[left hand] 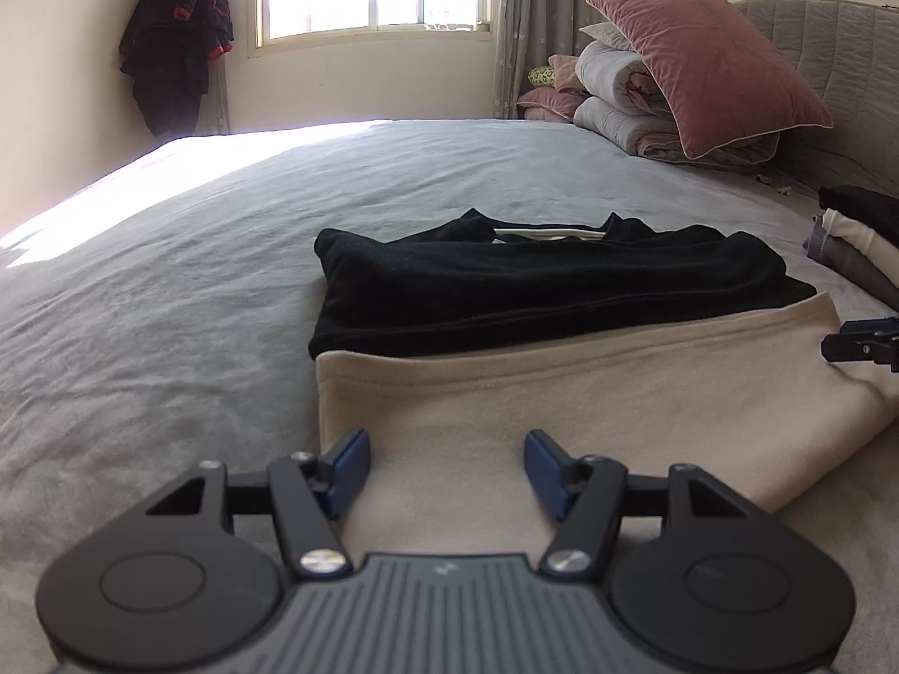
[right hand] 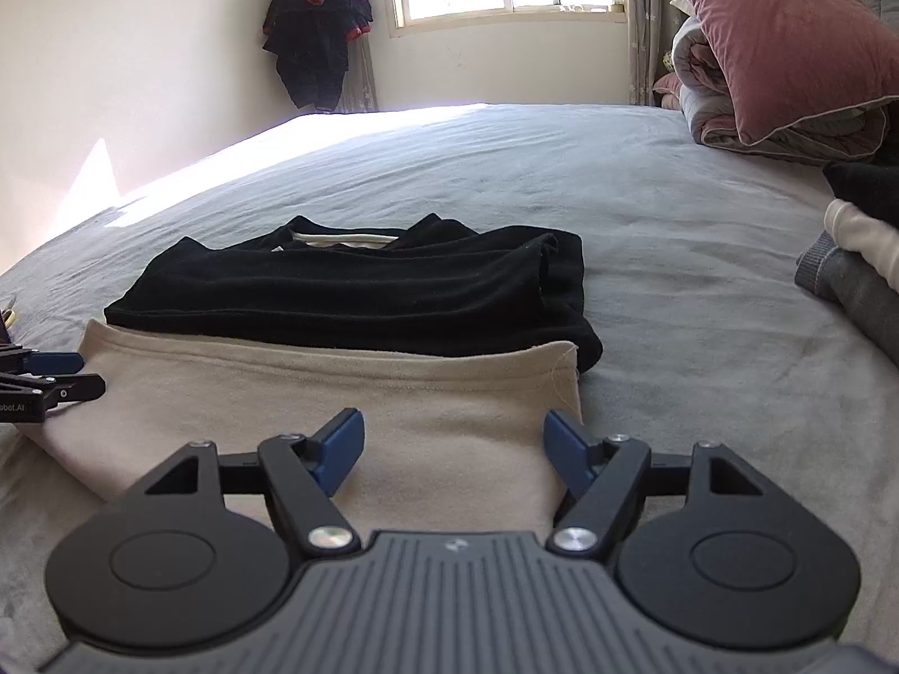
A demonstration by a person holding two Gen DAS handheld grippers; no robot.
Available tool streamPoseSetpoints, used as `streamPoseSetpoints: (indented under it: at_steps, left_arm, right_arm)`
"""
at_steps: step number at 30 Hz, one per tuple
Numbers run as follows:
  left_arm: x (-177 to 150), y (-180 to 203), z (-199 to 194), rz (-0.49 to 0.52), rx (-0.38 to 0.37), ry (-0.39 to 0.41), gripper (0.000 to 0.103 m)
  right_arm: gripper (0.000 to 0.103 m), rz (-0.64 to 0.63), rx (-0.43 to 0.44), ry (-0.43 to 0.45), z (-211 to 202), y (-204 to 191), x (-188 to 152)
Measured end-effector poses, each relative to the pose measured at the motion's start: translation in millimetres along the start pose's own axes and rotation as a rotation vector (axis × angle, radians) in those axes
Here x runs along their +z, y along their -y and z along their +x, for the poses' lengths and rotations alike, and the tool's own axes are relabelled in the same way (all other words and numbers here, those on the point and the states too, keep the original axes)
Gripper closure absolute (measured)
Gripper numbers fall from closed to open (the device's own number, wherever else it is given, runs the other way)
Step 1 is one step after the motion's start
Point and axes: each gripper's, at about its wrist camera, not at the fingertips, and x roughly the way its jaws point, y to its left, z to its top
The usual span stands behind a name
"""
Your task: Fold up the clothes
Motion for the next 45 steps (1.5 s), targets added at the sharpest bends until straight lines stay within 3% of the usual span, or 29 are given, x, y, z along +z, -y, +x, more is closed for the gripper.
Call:
streamPoseSetpoints:
  at_steps: [3,7,12,16,19,23,28,30,33,37,40,45]
  left_arm:
    - [-6,-13,-14,-0.049,-0.037,0.004,0.041]
    - [-8,-30,-26,-0.096,0.026,-0.037,0.032]
    - [-9,-64,-41,-0.325,-0.057,-0.068,0.035]
    - [-9,-83,-45,-0.514,-0.088,-0.171,0.036]
    - [-19,-102,-53,-0.699,-0.165,-0.214,0.036]
    - [-34,-112,-49,-0.88,-0.3,-0.275,0.036]
    - [-48,-84,-36,-0.969,-0.401,-0.278,0.037]
    - [-49,-72,-32,-0.973,-0.375,-0.249,0.04]
    - [-47,-59,-28,-0.965,-0.308,-0.203,0.057]
    - [-49,-56,-21,-1.009,-0.262,-0.154,0.068]
    - [-47,-56,-18,-1.038,-0.24,-0.124,0.071]
    - [-45,-56,-12,-1.086,-0.229,-0.079,0.071]
  right_arm:
    - [0.028,0.009,-0.073,-0.022,-2,12,-3]
    - [0.028,0.097,-0.08,-0.017,-17,28,-1]
    - [0.028,0.244,0.013,-0.091,-32,40,4]
    - [0.028,0.463,0.105,-0.189,-40,56,5]
    - [0.028,0.673,0.137,-0.263,-45,74,-7]
    - [0.028,0.881,0.232,-0.289,-48,88,-21]
    - [0.037,0.91,0.259,-0.295,-43,71,-28]
    - [0.04,0.907,0.266,-0.28,-40,62,-30]
    - [0.042,0.93,0.267,-0.24,-33,56,-32]
    - [0.057,0.968,0.243,-0.191,-27,63,-35]
    - [0.071,1.002,0.227,-0.17,-24,71,-38]
    - [0.075,1.023,0.222,-0.139,-20,74,-42]
